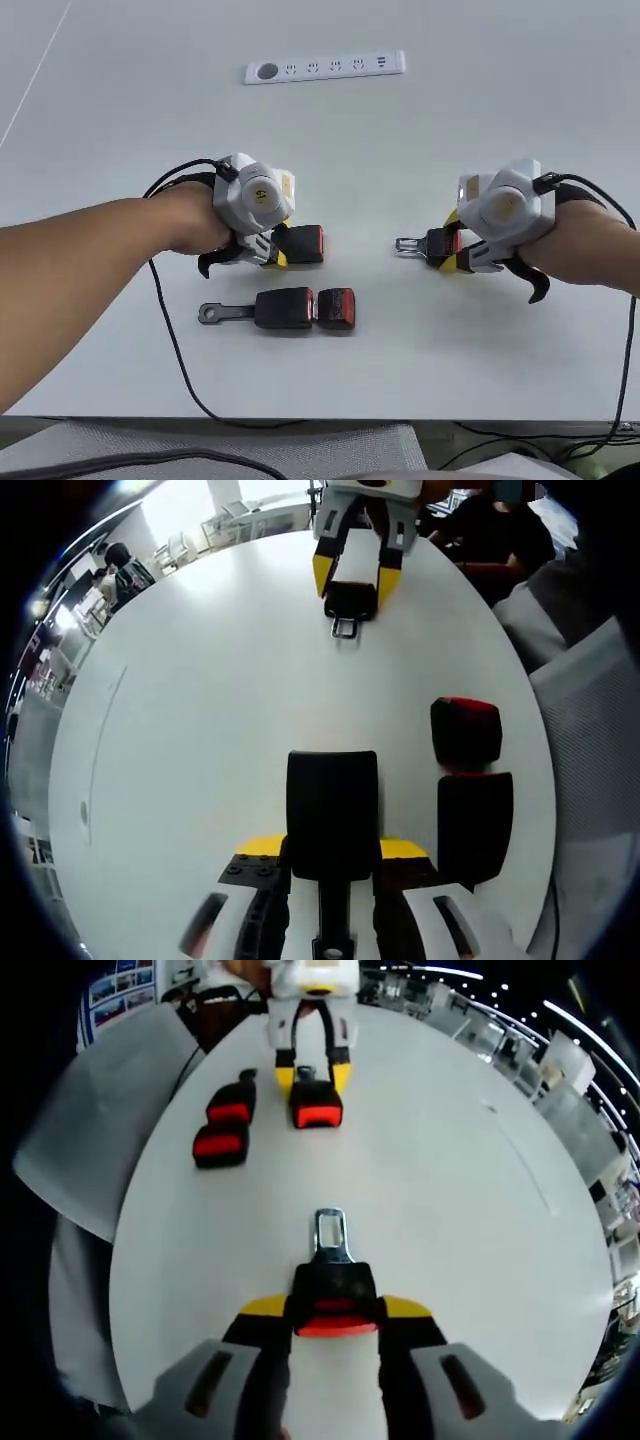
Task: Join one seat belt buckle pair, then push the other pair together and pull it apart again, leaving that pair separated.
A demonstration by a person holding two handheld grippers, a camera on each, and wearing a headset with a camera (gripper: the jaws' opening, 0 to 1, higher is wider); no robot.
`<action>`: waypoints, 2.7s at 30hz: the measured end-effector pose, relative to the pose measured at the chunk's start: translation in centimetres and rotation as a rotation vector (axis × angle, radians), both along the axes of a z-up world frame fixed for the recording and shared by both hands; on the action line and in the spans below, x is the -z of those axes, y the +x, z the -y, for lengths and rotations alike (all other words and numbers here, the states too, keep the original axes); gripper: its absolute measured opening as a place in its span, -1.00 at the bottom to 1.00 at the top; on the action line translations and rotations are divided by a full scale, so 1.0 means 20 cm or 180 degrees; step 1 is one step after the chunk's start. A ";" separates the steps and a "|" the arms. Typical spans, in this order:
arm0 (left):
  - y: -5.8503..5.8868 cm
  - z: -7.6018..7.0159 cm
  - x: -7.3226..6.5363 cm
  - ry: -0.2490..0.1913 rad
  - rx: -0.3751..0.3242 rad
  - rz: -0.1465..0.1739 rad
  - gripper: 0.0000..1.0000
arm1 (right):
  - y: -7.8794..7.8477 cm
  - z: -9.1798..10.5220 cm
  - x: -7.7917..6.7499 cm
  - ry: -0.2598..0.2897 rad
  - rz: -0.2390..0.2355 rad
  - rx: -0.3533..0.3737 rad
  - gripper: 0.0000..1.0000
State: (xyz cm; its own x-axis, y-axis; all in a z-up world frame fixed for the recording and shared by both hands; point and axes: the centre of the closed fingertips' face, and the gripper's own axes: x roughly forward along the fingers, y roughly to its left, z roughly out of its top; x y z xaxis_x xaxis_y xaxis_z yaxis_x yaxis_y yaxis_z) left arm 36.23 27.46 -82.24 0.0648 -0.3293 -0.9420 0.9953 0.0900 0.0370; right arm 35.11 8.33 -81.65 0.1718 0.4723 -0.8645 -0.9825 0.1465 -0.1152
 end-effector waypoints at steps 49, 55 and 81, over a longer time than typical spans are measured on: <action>-0.02 0.01 0.00 0.0060 0.0009 -0.0040 -0.36 | 0.04 -0.52 -0.01 0.0249 0.0083 -0.0297 -0.37; -0.02 0.01 0.00 0.0030 0.0029 -0.0043 -0.37 | 0.04 -0.56 -0.01 0.0292 0.0075 -0.0331 -0.37; -0.01 0.01 0.01 -0.0010 0.0102 -0.0056 -0.38 | 0.06 -0.59 0.00 0.0295 -0.0008 -0.0343 -0.42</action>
State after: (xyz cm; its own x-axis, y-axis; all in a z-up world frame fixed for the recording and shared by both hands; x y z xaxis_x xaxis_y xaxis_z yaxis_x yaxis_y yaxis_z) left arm 35.93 27.20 -82.39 0.0376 -0.3338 -0.9419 0.9981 0.0582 0.0192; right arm 36.21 20.12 -81.68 0.1137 0.5657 -0.8167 -0.9934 0.0502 -0.1036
